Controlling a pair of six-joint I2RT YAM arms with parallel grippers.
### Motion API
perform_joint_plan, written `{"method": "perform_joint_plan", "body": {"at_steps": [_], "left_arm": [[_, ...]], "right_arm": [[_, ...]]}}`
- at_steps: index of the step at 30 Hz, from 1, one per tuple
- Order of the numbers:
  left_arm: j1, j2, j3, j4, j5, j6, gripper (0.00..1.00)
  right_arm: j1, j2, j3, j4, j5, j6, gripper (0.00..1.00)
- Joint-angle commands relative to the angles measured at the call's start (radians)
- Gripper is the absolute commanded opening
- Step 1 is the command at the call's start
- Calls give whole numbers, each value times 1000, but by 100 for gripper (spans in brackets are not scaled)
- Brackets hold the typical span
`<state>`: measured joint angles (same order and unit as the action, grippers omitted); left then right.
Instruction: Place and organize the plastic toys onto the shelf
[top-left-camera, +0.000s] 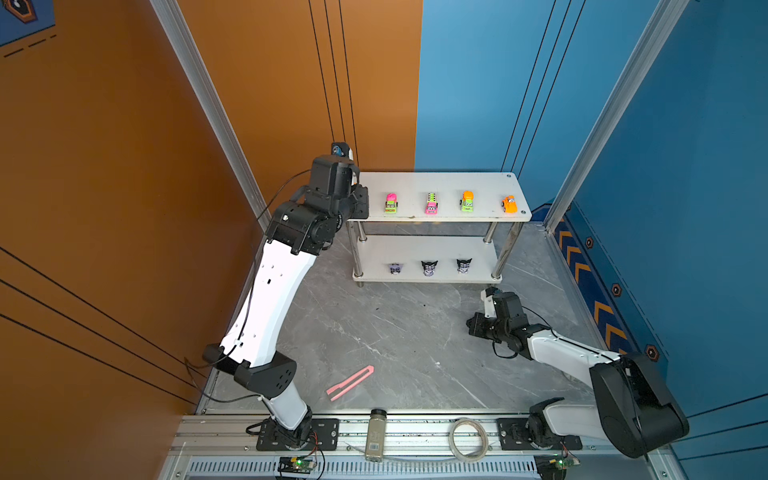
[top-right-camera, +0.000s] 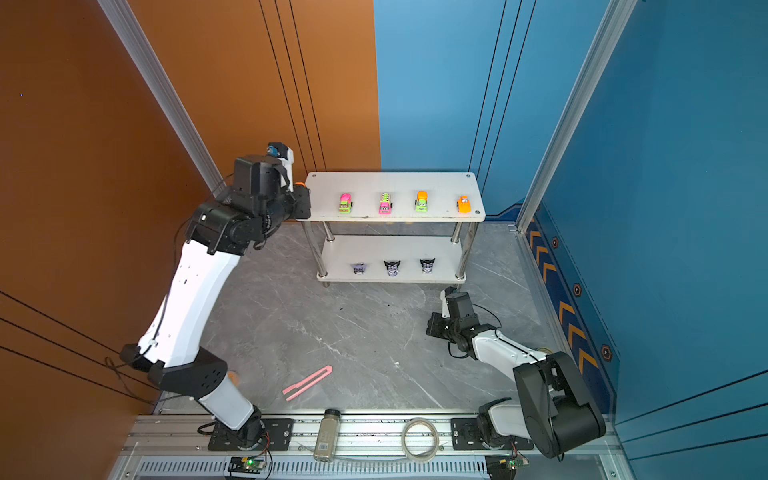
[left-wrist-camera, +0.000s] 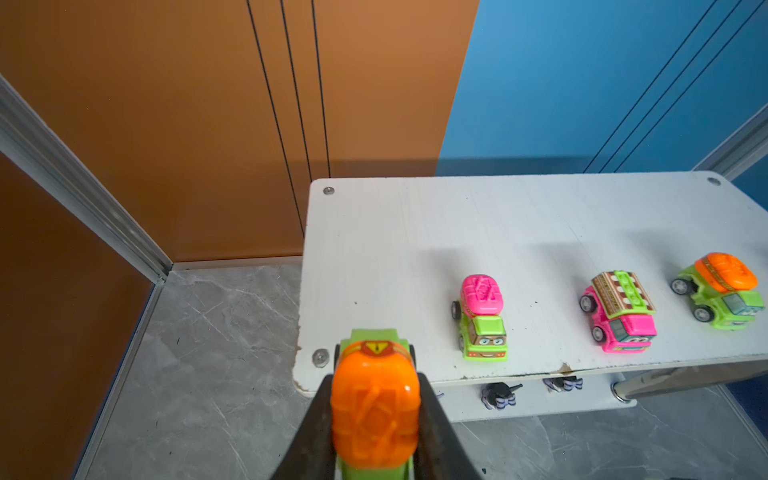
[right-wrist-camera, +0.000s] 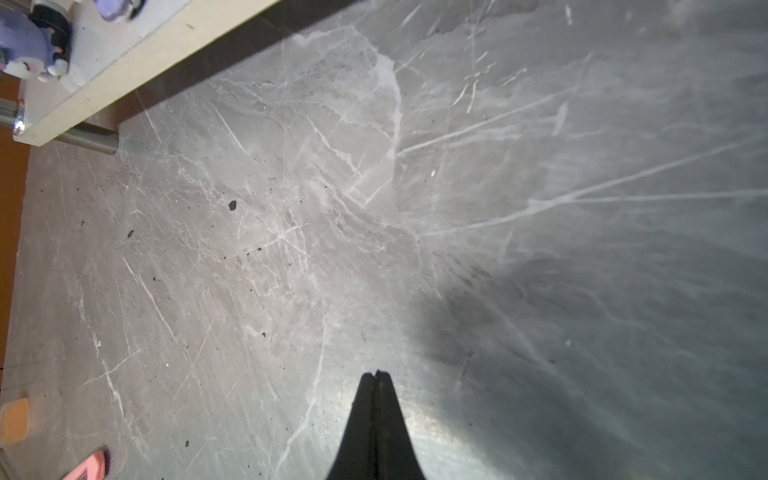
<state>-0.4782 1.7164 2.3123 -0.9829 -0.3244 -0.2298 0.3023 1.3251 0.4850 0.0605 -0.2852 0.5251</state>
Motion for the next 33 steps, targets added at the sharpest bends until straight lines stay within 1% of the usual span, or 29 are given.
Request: {"method": "perform_joint_plan", "body": {"at_steps": [1,4,10,20,28,33], "left_arm": [[-5,65,65,-140,40,25,18],[-7,90,75,-149,62,17,18],[-3,133,86,-152,60,25,18],[32,187,164,-157,60,29,18],[76,227,185,-156,83,27,18],[87,245,185,-156,95,26,19]], "right_arm": [[3,-20,-8,-26,0,12,0],[3,-18,-9,-25,-1,12,0],[5,-8,-6,-21,-3,13,0],[5,13,-4,-15,-6,15,0],[5,26,-2,-14,-6,14,0],[5,30,-1,-14,-5,13,0]]}}
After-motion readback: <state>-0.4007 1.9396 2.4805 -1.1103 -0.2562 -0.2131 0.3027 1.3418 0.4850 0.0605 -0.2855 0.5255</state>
